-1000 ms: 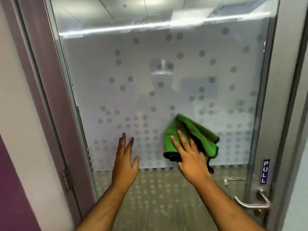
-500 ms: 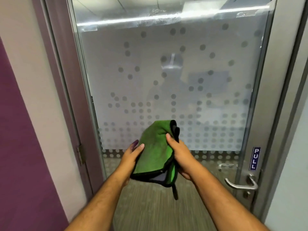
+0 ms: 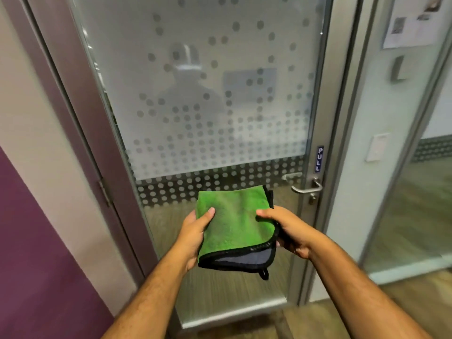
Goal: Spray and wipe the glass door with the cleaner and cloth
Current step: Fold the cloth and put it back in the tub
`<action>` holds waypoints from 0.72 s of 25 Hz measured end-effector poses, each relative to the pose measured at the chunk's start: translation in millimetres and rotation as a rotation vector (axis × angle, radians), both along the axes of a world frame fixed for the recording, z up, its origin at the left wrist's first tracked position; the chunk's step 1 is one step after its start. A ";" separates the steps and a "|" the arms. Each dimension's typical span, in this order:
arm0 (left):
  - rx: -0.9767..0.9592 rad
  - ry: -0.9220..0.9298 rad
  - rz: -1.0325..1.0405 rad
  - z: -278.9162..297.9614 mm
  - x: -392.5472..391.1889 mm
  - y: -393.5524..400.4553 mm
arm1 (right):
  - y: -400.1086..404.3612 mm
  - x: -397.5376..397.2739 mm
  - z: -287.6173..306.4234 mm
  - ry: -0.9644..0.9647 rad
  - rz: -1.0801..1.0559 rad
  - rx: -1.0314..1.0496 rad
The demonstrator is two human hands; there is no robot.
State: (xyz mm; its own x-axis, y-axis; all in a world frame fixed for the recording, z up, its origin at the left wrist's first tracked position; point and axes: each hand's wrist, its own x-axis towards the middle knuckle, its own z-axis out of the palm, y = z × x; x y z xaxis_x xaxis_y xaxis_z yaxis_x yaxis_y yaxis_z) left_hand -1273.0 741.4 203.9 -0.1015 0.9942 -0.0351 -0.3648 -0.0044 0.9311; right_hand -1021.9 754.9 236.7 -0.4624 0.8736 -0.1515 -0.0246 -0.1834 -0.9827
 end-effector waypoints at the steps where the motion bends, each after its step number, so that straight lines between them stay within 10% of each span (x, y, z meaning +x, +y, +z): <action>1: -0.031 0.016 -0.049 -5.2 2.9 -11.2 | -18.4 9.4 -12.7 -0.005 -0.019 -0.020; 18: -0.476 -0.164 -0.599 -87.8 255.6 -183.5 | -307.0 255.7 -104.5 0.013 -0.792 -0.008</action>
State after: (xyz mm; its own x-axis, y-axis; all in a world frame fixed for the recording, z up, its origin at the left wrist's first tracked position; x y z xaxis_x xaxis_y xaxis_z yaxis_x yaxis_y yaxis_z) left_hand -1017.4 558.0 116.1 0.4911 0.7522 -0.4394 -0.3121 0.6228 0.7174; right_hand -766.2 447.9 132.2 0.2944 0.9425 -0.1581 -0.1623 -0.1137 -0.9802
